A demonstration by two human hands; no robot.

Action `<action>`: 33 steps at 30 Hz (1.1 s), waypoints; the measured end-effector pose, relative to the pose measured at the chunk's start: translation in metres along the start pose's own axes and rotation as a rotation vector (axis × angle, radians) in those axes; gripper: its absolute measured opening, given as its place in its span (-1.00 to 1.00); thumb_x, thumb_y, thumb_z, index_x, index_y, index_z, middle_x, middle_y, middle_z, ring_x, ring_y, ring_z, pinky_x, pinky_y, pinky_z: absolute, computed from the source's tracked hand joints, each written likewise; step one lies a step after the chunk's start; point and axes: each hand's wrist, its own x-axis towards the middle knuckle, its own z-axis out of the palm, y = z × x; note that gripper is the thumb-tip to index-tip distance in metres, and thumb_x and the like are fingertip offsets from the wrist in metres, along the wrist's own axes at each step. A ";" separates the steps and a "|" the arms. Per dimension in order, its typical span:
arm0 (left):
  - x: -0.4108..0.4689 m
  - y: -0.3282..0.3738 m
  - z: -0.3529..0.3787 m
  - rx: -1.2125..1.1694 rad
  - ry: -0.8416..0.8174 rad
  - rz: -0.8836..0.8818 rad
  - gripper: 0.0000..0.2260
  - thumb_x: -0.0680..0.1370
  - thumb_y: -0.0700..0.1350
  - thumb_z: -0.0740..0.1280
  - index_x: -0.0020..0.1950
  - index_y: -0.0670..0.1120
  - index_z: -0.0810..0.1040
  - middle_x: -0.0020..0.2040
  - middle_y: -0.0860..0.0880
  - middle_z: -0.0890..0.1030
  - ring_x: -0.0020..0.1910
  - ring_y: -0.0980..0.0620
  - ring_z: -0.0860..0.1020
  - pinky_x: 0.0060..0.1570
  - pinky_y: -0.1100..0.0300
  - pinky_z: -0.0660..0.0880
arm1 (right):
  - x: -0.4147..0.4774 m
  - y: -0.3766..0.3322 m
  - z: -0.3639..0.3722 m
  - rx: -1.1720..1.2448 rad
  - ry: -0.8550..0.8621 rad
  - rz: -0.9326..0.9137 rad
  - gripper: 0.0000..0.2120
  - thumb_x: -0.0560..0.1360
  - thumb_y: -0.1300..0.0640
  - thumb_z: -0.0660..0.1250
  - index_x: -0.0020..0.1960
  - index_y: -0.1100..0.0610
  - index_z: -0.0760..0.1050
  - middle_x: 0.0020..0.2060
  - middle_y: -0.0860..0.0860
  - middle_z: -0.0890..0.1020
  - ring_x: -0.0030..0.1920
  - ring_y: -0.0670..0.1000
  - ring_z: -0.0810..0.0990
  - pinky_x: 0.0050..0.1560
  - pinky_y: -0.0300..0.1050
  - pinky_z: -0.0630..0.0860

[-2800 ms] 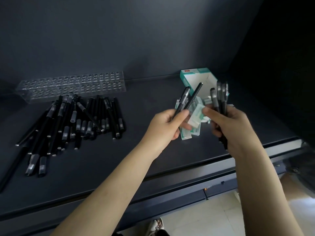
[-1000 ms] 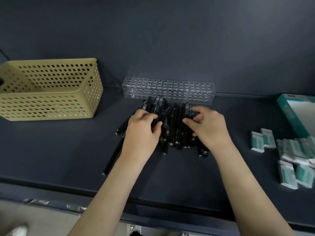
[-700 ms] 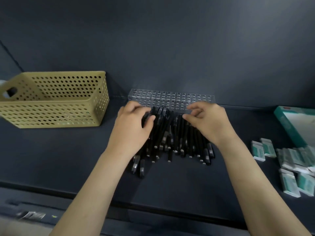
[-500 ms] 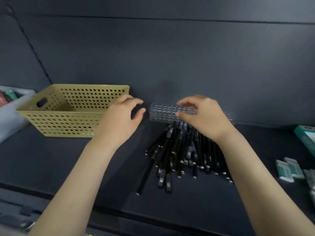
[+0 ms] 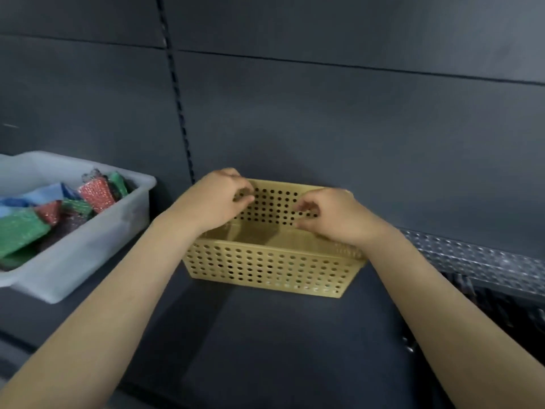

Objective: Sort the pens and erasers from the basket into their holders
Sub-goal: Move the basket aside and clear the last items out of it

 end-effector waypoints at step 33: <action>-0.051 -0.008 0.048 -0.116 -0.534 0.043 -0.77 0.59 0.09 0.25 0.11 -0.01 0.55 0.01 0.00 0.57 -0.07 0.03 0.51 -0.11 0.15 0.45 | -0.030 0.005 0.052 0.099 -0.262 0.119 -0.67 0.32 -0.12 0.53 0.00 -0.08 0.52 0.01 -0.14 0.47 -0.03 -0.18 0.45 -0.14 -0.30 0.35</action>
